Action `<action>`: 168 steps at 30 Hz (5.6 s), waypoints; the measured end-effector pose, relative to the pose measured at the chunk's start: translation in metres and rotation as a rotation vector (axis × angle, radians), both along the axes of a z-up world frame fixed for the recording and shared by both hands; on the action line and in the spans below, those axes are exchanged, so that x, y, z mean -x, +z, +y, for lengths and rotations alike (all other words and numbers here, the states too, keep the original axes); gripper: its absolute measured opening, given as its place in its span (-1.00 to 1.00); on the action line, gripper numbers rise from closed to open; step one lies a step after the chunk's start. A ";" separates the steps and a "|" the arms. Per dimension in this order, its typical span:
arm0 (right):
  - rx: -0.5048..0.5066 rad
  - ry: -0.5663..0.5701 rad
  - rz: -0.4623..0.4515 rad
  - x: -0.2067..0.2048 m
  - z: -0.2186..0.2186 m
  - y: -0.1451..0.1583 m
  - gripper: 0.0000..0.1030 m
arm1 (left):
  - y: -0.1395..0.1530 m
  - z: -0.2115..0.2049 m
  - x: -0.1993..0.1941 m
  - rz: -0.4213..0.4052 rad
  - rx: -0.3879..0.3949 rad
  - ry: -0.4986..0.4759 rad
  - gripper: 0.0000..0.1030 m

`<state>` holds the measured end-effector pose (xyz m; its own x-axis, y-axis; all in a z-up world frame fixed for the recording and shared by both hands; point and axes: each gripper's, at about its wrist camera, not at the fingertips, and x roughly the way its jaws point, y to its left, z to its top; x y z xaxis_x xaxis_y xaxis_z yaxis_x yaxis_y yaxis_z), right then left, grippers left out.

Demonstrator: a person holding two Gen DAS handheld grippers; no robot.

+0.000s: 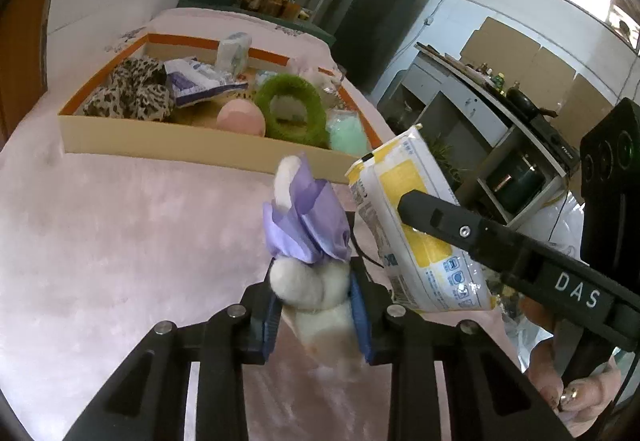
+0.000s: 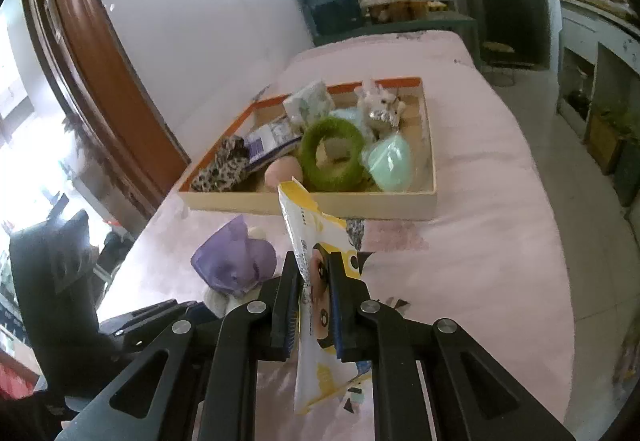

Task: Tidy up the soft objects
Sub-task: 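Grasp the yellow cartoon tissue pack with right tool while left tool grasps purple-hat plush, then carry the purple-hat plush and yellow tissue pack over the box with both tools, then lower the plush and tissue pack into the box and open both tools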

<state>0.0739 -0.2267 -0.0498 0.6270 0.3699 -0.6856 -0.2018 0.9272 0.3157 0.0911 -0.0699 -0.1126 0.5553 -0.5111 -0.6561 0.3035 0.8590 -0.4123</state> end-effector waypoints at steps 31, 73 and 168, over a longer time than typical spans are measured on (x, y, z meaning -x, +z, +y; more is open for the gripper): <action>0.049 0.028 -0.127 0.012 0.024 0.050 -0.75 | 0.062 0.041 0.007 -0.188 -0.015 0.078 -0.40; 0.101 0.079 -0.244 -0.038 0.070 0.089 -0.83 | 0.123 0.073 -0.041 -0.374 -0.051 0.159 -0.40; 0.265 0.184 -0.293 -0.031 0.086 0.093 -0.77 | 0.108 0.114 -0.064 -0.304 -0.022 0.209 -0.40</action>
